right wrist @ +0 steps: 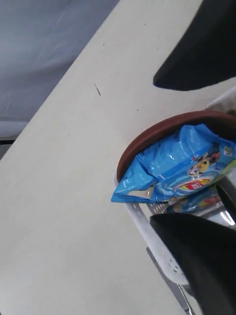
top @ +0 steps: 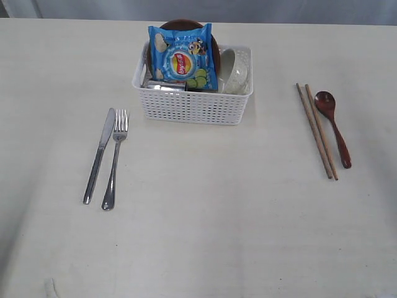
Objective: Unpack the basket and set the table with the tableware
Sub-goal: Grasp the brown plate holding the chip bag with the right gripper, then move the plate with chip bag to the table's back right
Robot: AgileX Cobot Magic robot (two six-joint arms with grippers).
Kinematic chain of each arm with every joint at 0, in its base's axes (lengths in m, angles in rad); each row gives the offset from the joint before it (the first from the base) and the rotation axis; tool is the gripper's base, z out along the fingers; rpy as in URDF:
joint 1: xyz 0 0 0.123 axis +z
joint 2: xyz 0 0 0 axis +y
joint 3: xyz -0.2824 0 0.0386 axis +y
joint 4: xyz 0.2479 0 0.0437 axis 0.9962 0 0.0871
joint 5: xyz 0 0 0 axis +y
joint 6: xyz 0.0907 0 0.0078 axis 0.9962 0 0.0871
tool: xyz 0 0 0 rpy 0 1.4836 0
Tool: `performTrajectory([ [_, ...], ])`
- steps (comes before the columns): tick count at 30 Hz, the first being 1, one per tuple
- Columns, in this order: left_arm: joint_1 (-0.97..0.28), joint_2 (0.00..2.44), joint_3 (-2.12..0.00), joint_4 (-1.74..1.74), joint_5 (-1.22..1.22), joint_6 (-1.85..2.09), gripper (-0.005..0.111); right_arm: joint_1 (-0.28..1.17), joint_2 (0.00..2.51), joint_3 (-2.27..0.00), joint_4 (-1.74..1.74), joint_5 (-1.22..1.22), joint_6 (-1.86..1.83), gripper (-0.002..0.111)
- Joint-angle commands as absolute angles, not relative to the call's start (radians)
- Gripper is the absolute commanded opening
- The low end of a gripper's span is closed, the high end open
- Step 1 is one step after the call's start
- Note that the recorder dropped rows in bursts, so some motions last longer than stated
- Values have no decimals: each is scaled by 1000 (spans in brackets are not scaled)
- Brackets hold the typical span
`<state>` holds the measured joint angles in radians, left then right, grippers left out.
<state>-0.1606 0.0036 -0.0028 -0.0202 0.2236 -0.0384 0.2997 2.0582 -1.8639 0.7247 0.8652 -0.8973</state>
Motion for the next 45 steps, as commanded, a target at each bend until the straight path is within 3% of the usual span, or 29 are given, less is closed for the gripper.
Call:
performTrajectory([
  [1, -162, 0, 0, -31, 213, -38, 0, 303, 2124, -1905, 703, 872, -962, 67],
  [13, -162, 0, 0, -31, 213, -38, 0, 303, 2287, -1911, 766, 821, -1001, 65],
  [15, -162, 0, 0, -31, 213, -38, 0, 303, 2307, -1914, 773, 801, -1001, 47],
  [16, -162, 0, 0, -31, 213, -38, 0, 303, 2312, -1916, 779, 798, -1001, 26],
  [17, -162, 0, 0, -31, 213, -38, 0, 303, 2312, -1916, 781, 792, -1001, 17],
  [18, -162, 0, 0, -31, 213, -38, 0, 303, 2305, -1918, 799, 786, -1001, 0],
  [28, -162, 0, 0, -31, 213, -38, 0, 260, 2082, -1918, 812, 681, -1002, 0],
  [36, -162, 0, 0, -31, 213, -38, 0, -17, 2095, -1918, 795, 685, -707, 0],
  [45, -162, 0, 0, -31, 213, -38, 0, -248, 2312, -1918, 840, 861, -338, 0],
])
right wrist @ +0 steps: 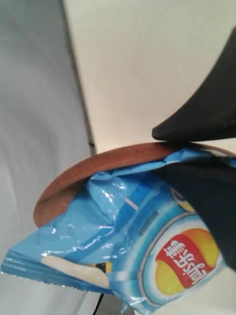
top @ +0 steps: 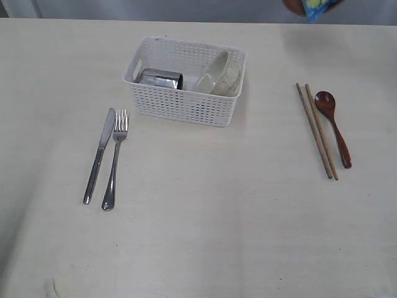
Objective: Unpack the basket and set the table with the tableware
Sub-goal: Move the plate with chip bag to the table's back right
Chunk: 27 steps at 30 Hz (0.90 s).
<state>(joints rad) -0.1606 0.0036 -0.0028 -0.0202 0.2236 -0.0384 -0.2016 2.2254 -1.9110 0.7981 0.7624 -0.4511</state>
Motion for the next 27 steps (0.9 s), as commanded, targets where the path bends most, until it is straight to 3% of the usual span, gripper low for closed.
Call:
performTrajectory([
  [1, -162, 0, 0, -31, 213, -38, 0, -255, 2332, -1918, 840, 877, -324, 0],
  [13, -162, 0, 0, -31, 213, -38, 0, -218, 2459, -1918, 749, 841, -172, 1],
  [15, -162, 0, 0, -31, 213, -38, 0, -218, 2459, -1921, 732, 832, -172, 8],
  [21, -162, 0, 0, -31, 213, -38, 0, -221, 2445, -1930, 731, 847, -172, 43],
  [27, -162, 0, 0, -31, 213, -38, 0, -234, 2377, -1930, 731, 862, -197, 48],
])
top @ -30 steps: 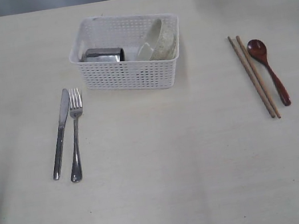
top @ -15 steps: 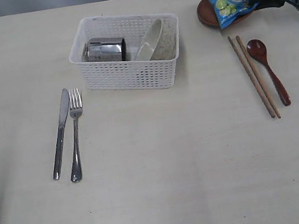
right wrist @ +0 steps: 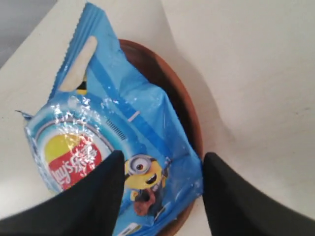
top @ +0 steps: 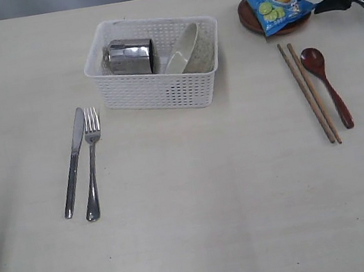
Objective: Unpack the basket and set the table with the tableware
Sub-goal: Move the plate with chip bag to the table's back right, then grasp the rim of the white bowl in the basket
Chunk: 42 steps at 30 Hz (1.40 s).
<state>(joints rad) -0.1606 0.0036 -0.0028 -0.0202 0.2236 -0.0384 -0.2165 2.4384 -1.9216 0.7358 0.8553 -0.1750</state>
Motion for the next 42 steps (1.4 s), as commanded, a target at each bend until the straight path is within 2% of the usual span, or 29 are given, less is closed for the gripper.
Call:
performTrajectory([
  [1, -162, 0, 0, -31, 213, -38, 0, -235, 2358, -1934, 731, 862, -211, 48],
  [10, -162, 0, 0, -31, 213, -38, 0, -237, 2225, -2099, 709, 1003, -214, 48],
  [14, -162, 0, 0, -31, 213, -38, 0, -196, 2179, -2122, 701, 1110, -210, 48],
  [19, -162, 0, 0, -31, 213, -38, 0, -46, 2150, -2126, 560, 1169, -143, 48],
  [30, -162, 0, 0, -31, 213, -38, 0, 453, 2152, -2126, 0, 1190, 113, 48],
  [34, -162, 0, 0, -29, 213, -38, 0, 513, 2171, -2126, -51, 1188, 213, 48],
  [42, -162, 0, 0, -29, 213, -38, 0, 500, 2248, -2126, -90, 1221, 295, 48],
])
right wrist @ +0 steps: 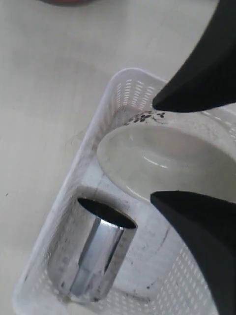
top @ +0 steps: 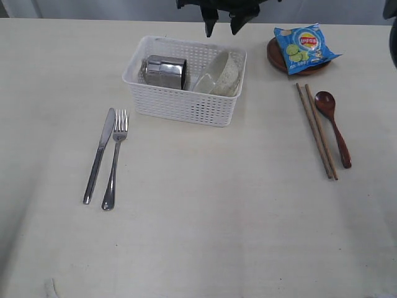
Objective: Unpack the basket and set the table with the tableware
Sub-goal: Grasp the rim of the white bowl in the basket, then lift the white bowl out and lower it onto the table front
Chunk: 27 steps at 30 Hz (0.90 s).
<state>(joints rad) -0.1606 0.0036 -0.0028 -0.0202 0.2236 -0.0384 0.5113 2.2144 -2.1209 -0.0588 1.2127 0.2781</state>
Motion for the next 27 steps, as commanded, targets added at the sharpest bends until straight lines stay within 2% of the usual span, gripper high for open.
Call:
performTrajectory([
  [1, -162, 0, 0, -29, 213, -38, 0, 500, 2257, -2126, -90, 1221, 295, 48],
  [5, -162, 0, 0, -29, 213, -38, 0, 500, 2288, -2126, -70, 1221, 295, 45],
  [15, -162, 0, 0, -29, 213, -38, 0, 500, 2319, -2126, -80, 1221, 235, 0],
  [27, -162, 0, 0, -29, 213, -38, 0, 500, 2076, -2128, -201, 1221, 120, -1],
])
